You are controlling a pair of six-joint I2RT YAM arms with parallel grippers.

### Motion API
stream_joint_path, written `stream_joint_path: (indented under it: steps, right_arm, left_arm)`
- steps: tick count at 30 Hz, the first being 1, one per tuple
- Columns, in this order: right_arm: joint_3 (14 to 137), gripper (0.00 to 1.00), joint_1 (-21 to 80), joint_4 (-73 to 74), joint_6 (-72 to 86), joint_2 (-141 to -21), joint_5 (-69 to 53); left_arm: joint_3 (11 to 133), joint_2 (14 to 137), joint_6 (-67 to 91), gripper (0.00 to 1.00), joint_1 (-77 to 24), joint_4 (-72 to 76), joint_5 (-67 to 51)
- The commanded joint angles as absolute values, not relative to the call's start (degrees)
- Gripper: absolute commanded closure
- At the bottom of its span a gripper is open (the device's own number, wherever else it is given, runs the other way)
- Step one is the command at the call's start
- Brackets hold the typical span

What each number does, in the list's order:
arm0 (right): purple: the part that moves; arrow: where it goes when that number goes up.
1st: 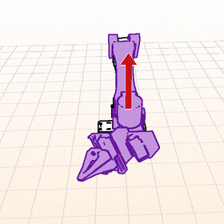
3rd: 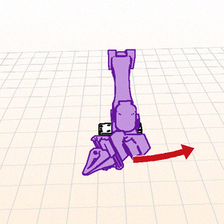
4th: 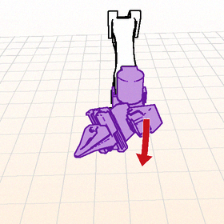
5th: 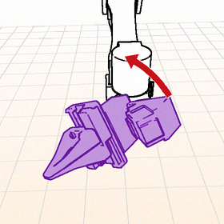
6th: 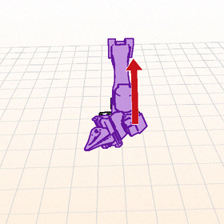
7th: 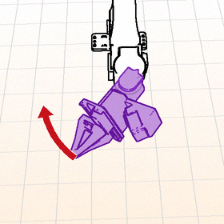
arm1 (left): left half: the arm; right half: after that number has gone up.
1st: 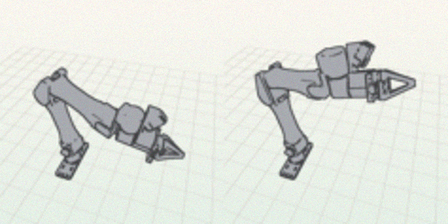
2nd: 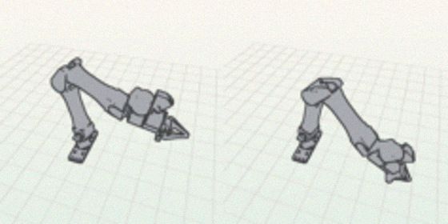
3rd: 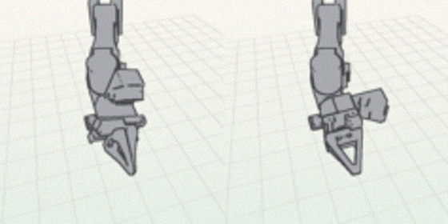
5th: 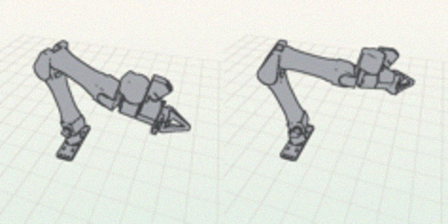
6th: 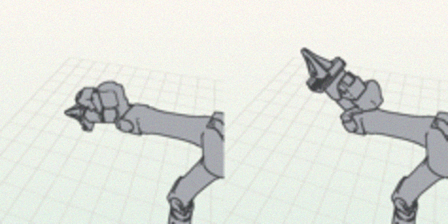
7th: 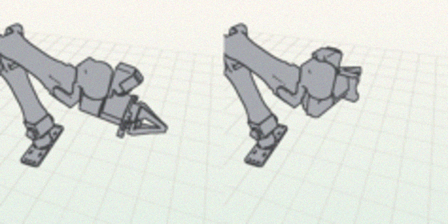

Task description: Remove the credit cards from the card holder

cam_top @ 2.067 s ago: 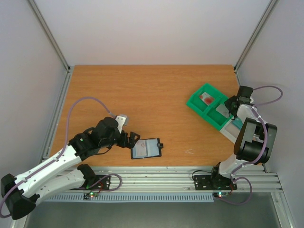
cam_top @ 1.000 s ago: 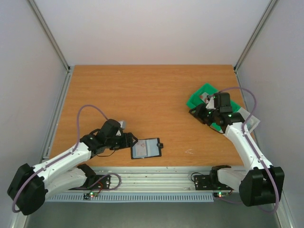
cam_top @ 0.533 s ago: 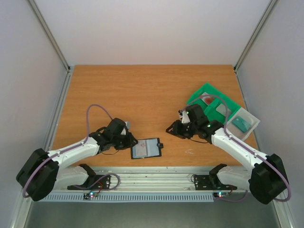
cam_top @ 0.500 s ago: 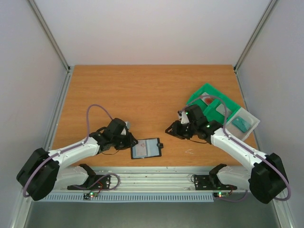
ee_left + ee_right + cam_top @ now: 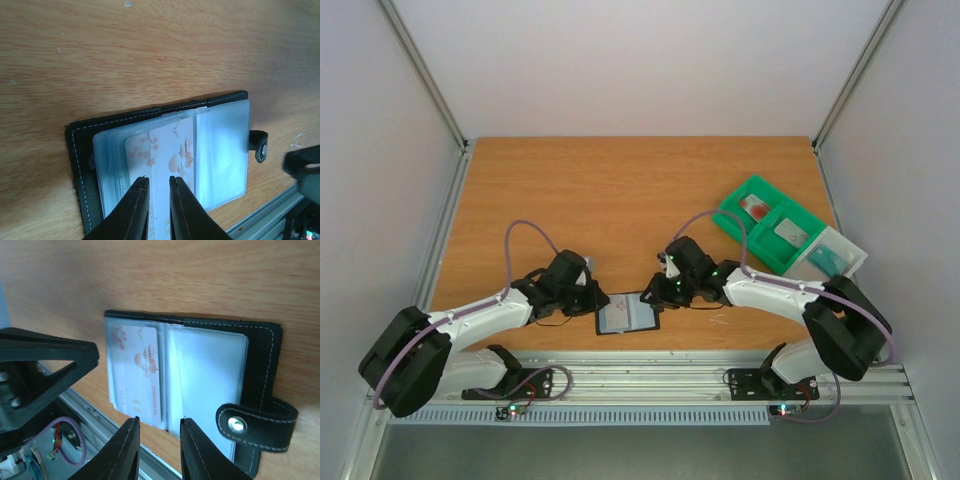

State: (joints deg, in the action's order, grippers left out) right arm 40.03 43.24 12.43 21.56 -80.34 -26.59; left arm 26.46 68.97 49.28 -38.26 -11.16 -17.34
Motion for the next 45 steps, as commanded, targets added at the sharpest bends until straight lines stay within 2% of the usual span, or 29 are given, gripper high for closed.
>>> stream_joint_path:
  steps: [1, 13, 18, 34, 45]
  right_arm:
    - [41.7, 0.76, 44.9, 7.0, 23.5, -84.7, -26.0]
    - [43.4, 0.77, 47.1, 3.8, 23.8, -89.9, -26.9]
    - [44.0, 0.77, 48.2, 3.2, 24.0, -92.0, -27.2]
    - [45.0, 0.79, 49.2, 0.6, 23.7, -98.0, -28.4]
    - [44.4, 0.85, 49.2, -2.7, 23.7, -100.2, -29.4]
  left_arm:
    - [25.0, 68.7, 48.3, 0.86, -38.1, -8.6, -18.0]
    - [22.3, 70.3, 49.0, 0.93, -38.1, -4.1, -20.1]
    - [21.9, 71.0, 49.1, 0.99, -38.1, -3.9, -19.7]
    - [20.2, 71.9, 49.4, 1.0, -38.1, -3.6, -18.6]
    - [19.9, 72.3, 49.4, 1.0, -38.1, -3.9, -18.0]
